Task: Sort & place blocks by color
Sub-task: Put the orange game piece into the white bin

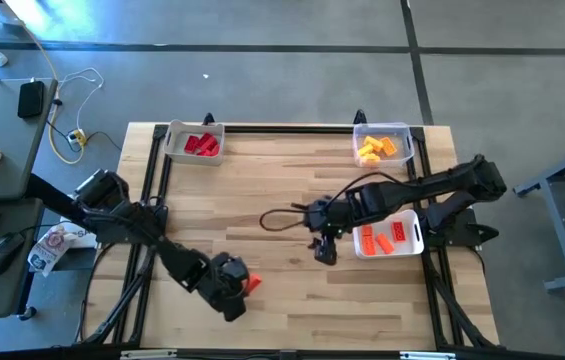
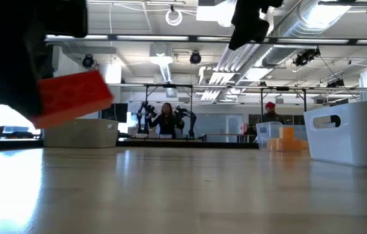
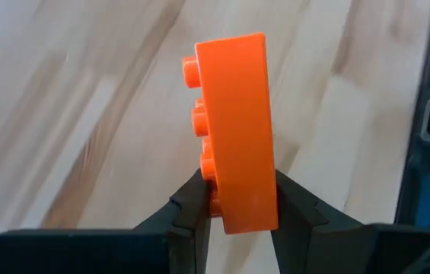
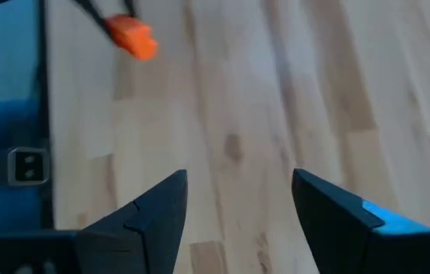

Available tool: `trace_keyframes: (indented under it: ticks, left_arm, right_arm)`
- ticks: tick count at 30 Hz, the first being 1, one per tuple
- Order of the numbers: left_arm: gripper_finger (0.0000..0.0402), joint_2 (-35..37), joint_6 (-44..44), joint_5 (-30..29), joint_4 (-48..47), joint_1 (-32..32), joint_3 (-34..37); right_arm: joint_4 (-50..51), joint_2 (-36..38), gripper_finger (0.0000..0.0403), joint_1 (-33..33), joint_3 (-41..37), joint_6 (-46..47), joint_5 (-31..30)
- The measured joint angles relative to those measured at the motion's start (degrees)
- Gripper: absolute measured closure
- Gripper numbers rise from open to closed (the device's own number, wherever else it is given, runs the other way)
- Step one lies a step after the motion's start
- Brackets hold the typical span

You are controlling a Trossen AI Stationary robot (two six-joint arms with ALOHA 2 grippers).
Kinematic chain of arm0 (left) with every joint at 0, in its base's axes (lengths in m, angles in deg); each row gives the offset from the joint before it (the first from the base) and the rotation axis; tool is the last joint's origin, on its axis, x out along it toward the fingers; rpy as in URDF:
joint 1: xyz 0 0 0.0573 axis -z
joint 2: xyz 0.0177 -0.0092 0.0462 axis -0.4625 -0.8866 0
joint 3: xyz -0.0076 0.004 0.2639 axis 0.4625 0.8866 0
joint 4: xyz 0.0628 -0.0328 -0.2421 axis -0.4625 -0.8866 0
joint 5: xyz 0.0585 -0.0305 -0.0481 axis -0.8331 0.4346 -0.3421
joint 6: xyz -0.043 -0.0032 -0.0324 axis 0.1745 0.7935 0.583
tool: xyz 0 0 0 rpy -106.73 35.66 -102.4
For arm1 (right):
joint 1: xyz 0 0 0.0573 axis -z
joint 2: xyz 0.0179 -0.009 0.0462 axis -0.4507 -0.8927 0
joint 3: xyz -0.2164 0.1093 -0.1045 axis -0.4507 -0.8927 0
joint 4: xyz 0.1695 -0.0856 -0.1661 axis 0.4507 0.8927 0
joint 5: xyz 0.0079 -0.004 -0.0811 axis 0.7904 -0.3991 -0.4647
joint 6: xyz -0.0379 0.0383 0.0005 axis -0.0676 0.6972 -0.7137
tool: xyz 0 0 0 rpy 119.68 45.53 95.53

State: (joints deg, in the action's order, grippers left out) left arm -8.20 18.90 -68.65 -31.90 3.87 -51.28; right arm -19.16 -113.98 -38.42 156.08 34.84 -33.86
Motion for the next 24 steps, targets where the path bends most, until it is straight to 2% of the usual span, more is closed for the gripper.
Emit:
trace_keyframes:
  ticks: [10,15,24]
  left_arm:
    - [0.0323,0.0,-17.1,-1.7,14.6,-5.4,0.0]
    - [0.0323,0.0,-27.3,-1.7,22.2,-7.9,0.0]
    - [0.0323,0.0,-37.1,-1.7,30.5,-11.8,0.0]
  right_arm:
    - [-7.1,0.0,0.0181,-4.3,0.0,-9.8,1.2]
    - [-10.0,0.0,0.0181,-5.3,0.0,-10.4,0.8]
    - [-11.9,0.0,0.0181,-5.4,0.0,-9.9,-0.7]
